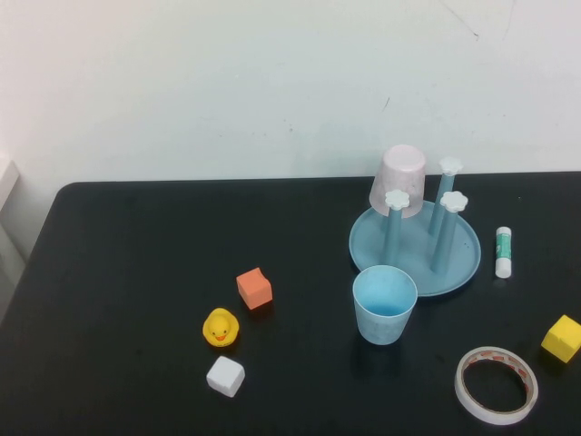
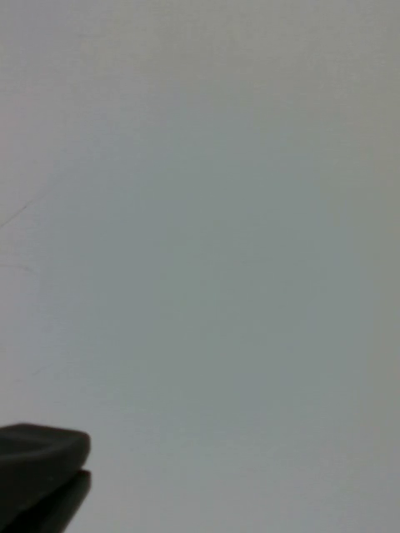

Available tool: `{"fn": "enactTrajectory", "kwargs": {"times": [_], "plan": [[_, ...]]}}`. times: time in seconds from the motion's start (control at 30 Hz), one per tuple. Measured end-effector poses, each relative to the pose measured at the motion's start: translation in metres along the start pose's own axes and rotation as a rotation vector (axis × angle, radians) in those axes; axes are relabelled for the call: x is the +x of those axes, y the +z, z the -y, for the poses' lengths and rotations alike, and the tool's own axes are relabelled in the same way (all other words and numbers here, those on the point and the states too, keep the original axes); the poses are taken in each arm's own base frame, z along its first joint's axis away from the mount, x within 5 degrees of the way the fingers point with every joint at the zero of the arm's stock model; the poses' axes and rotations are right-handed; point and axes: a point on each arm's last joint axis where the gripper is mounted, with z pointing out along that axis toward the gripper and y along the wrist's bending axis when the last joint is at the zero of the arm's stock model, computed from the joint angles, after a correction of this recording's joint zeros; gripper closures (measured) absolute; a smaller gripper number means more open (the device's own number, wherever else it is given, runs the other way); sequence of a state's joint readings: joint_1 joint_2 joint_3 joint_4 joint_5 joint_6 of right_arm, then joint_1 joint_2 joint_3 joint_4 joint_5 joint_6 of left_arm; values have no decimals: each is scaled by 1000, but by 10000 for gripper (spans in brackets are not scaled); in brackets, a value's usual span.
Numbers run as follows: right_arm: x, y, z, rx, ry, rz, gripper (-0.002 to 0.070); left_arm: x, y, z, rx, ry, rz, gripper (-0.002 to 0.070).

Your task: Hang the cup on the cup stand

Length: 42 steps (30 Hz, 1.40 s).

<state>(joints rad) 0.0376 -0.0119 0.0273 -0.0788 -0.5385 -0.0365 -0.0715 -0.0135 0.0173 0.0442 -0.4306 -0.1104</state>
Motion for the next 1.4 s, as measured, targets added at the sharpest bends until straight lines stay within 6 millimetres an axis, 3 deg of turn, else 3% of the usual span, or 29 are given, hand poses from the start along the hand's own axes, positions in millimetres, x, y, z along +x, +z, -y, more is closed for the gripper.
{"fn": "enactTrajectory", "kwargs": {"times": [0.17,0.33,0.43,0.73,0.83,1.4], "plan": [[-15,8,3,0,-49,-95,678,-26,8,2,-2,79,-74,676],[-43,17,8,-10,-97,-332,678,-64,11,1,-32,184,-186,676],[-46,23,10,-35,-134,-520,678,-69,13,0,-46,192,-249,676],[-4,27,4,-148,-131,-1008,678,-24,8,-4,-57,145,-435,676],[5,28,1,-201,-129,-1105,678,-19,7,-4,-61,115,-459,676],[14,35,-4,-231,-82,-1148,678,9,28,-3,-82,-27,-816,676]]}}
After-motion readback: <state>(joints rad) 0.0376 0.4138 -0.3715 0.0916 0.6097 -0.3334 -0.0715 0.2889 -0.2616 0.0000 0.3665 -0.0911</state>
